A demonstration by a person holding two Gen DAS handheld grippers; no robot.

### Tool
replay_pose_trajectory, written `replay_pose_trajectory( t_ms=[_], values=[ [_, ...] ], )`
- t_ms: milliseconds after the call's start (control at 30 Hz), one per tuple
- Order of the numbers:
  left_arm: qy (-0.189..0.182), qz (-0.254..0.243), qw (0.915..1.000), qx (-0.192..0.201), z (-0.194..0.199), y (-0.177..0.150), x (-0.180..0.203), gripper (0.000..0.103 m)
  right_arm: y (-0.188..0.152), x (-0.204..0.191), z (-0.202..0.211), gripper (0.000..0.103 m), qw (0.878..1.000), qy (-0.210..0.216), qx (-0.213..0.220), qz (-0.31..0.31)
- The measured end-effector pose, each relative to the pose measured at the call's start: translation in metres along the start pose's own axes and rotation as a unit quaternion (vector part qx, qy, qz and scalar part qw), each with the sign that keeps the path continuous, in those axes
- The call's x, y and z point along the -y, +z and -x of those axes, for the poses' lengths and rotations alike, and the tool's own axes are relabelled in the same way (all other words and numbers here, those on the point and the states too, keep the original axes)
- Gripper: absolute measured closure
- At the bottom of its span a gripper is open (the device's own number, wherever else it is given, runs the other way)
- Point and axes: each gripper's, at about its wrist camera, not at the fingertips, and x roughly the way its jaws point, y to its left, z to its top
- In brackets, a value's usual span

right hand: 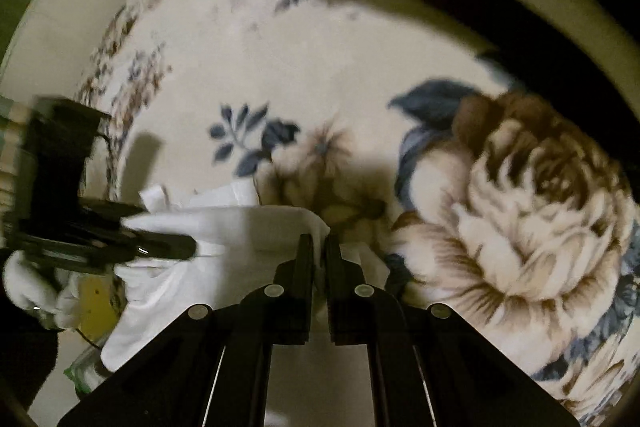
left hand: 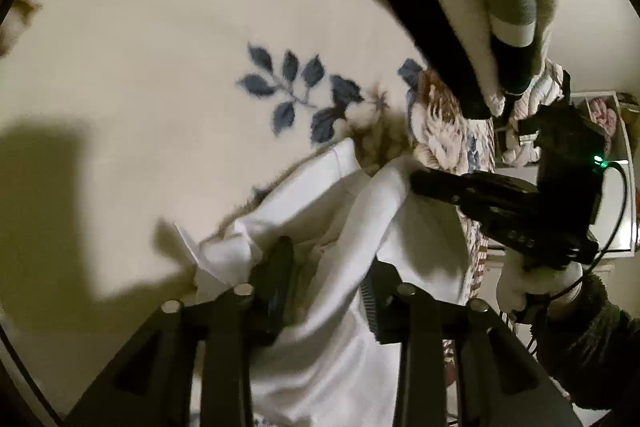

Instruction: Fold small clothes

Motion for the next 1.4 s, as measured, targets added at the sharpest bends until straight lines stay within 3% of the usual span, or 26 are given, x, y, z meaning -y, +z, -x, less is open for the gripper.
replay_pose_trajectory(
  t_ms=[67, 100, 167, 200, 233, 333, 467, 667, 833, 1033, 1200, 1267, 1400],
  values=[
    [0.002, 0.01, 0.9997, 0.024, 0.019, -0.01, 0.004, 0.058, -0.001, 0.001, 0.003, 0.094, 1.0, 0.01, -0.004, -0.005],
    [0.007, 0.017, 0.9992, 0.035, 0.026, -0.014, 0.005, 0.035, -0.002, 0.002, 0.007, 0.09, 1.0, 0.019, -0.006, -0.01],
    [0.018, 0.044, 0.9962, 0.073, 0.047, -0.03, 0.003, 0.017, -0.006, 0.006, 0.017, 0.065, 0.999, 0.027, -0.007, -0.024],
    [0.017, 0.06, 0.9944, 0.086, 0.053, -0.038, 0.002, 0.017, -0.011, 0.01, 0.026, 0.045, 0.999, 0.031, 0.003, -0.036],
    [0.012, 0.077, 0.9921, 0.098, 0.058, -0.047, -0.002, 0.017, -0.015, 0.013, 0.033, 0.036, 0.998, 0.035, 0.009, -0.044],
    [0.008, 0.123, 0.985, 0.12, 0.063, -0.075, -0.013, 0.016, -0.033, 0.024, 0.048, 0.034, 0.997, 0.034, 0.02, -0.074],
    [0.01, 0.172, 0.9795, 0.105, 0.033, -0.091, -0.028, 0.016, -0.055, 0.034, 0.055, 0.034, 0.993, 0.051, 0.022, -0.099],
    [0.07, 0.184, 0.9739, 0.114, 0.003, -0.062, -0.049, 0.016, -0.049, 0.014, 0.04, 0.034, 0.996, 0.07, -0.003, -0.048],
    [0.054, 0.21, 0.9687, 0.12, 0.008, -0.045, -0.064, 0.015, -0.023, 0.015, 0.006, 0.034, 0.999, -0.008, -0.01, -0.04],
    [0.026, 0.25, 0.9555, 0.155, 0.041, -0.064, -0.076, 0.015, -0.019, 0.043, 0.011, 0.034, 0.993, -0.029, 0.012, -0.113],
    [-0.028, 0.26, 0.9486, 0.178, 0.053, -0.096, -0.065, 0.015, -0.045, 0.063, 0.04, 0.034, 0.986, 0.067, 0.023, -0.153],
    [-0.067, 0.251, 0.9522, 0.161, 0.036, -0.106, -0.054, 0.015, -0.059, 0.067, 0.039, 0.034, 0.982, 0.109, 0.0, -0.151],
    [-0.079, 0.237, 0.9625, 0.108, -0.012, -0.113, -0.042, 0.015, -0.081, 0.068, 0.008, 0.031, 0.973, 0.156, -0.066, -0.154]
  ],
)
